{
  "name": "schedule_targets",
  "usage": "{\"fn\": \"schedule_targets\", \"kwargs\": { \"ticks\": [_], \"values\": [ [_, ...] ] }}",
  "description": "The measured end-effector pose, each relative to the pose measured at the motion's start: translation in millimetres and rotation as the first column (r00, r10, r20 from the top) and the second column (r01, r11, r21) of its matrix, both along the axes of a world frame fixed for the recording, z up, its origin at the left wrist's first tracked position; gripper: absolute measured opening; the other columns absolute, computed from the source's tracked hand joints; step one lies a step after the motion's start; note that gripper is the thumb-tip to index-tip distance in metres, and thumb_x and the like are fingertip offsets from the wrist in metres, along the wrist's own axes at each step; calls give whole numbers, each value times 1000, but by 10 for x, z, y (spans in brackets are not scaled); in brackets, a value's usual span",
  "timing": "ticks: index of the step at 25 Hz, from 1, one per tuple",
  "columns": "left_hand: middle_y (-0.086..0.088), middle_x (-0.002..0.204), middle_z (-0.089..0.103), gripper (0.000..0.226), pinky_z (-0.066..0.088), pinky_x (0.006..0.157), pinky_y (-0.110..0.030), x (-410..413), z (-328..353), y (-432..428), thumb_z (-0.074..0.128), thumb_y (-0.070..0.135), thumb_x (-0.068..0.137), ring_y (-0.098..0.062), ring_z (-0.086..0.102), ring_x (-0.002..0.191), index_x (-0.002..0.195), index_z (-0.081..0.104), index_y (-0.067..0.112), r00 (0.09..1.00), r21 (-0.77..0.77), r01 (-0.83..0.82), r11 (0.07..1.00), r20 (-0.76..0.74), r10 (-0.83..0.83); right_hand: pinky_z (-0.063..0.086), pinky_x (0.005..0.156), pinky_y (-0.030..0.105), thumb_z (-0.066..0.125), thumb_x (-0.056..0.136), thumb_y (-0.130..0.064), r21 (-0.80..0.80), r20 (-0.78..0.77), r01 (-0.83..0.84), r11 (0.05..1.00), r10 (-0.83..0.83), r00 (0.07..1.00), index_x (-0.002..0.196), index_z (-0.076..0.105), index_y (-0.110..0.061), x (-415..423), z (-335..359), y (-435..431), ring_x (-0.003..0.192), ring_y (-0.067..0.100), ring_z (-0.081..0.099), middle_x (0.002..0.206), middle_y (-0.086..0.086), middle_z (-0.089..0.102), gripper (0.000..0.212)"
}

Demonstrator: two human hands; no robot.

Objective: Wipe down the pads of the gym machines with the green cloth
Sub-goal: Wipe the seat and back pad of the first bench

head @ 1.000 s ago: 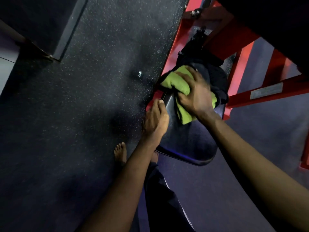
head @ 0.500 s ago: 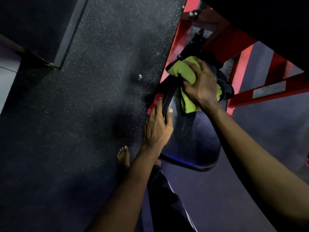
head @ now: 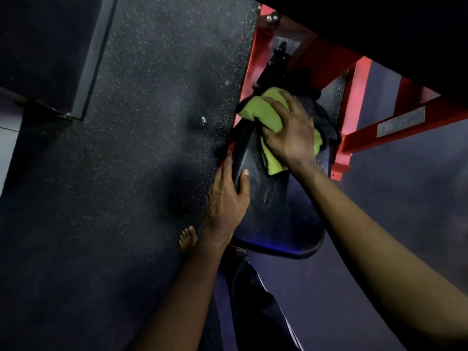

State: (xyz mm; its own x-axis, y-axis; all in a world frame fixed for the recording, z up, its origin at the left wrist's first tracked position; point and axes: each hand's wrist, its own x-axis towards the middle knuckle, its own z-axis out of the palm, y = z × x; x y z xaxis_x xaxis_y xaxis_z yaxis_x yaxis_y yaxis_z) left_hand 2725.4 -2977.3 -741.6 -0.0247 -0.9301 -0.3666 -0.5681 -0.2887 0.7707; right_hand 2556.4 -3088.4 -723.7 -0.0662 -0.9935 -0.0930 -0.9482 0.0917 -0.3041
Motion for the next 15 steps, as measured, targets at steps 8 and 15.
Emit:
{"fn": "schedule_targets", "kwargs": {
  "ticks": [8,15],
  "values": [
    [-10,154,43,63,43,105,-38,-17,-36,-6,40,49,104,-29,50,134,158,27,18,998,-4,23,1000,53,-22,33,117,48,50,80,-51,-13,-14,115,993,-115,993,144,55,-35,-55,-25,201,147,28,38,158,0,44,67],
    [-19,151,42,61,44,105,-43,-247,88,-423,37,30,100,-31,50,129,155,26,6,977,-16,70,997,201,-65,41,112,48,57,81,-43,-61,51,241,969,-238,970,146,54,-30,-343,3,752,142,30,44,156,6,46,66]
  ]
}}
